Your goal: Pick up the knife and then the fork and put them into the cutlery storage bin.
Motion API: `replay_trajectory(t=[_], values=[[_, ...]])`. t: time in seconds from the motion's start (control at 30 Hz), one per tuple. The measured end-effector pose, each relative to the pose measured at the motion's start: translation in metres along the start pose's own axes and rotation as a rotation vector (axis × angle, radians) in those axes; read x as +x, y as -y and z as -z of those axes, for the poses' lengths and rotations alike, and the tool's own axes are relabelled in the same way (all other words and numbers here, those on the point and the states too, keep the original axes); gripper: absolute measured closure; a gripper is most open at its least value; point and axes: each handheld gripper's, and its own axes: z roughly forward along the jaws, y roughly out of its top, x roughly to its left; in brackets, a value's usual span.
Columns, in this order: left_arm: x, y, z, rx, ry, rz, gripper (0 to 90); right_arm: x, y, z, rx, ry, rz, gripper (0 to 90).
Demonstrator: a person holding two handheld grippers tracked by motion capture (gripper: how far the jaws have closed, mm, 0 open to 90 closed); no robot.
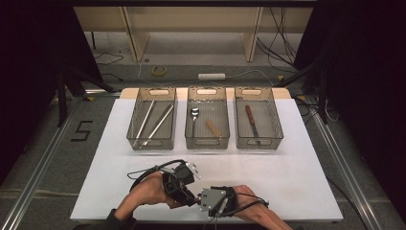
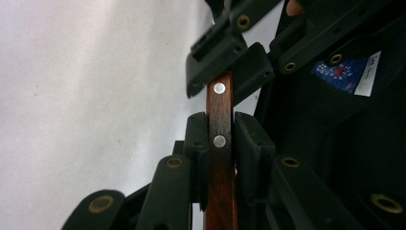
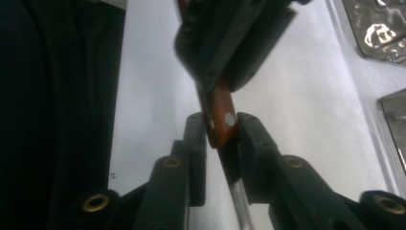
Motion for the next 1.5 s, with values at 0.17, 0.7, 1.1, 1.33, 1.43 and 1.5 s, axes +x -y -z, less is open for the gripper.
replay_trajectory(t=[0.17, 0.7, 1.1, 1.33, 1.43, 1.5], values=[[0.000, -0.001, 0.004, -0.024, -0.001, 0.006, 74.0, 0.001, 0.000, 0.001, 0.009, 0.015, 0.019, 78.1], [0.006, 0.016, 0.038, -0.339, -0.205, 0.034, 24.7, -0.015, 0.015, 0.016, 0.035, 0.061, -0.026, 78.3], [0.011, 0.038, 0.051, -0.533, -0.317, 0.074, 21.3, -0.036, 0.033, 0.026, 0.039, 0.121, -0.104, 78.3], [0.018, 0.053, 0.052, -0.625, -0.313, 0.107, 19.5, -0.045, 0.041, 0.033, 0.035, 0.140, -0.171, 78.2], [0.019, 0.058, 0.051, -0.640, -0.323, 0.111, 19.1, -0.049, 0.045, 0.036, 0.031, 0.144, -0.204, 78.2], [0.019, 0.061, 0.050, -0.644, -0.329, 0.114, 19.1, -0.051, 0.047, 0.038, 0.033, 0.148, -0.221, 78.2]])
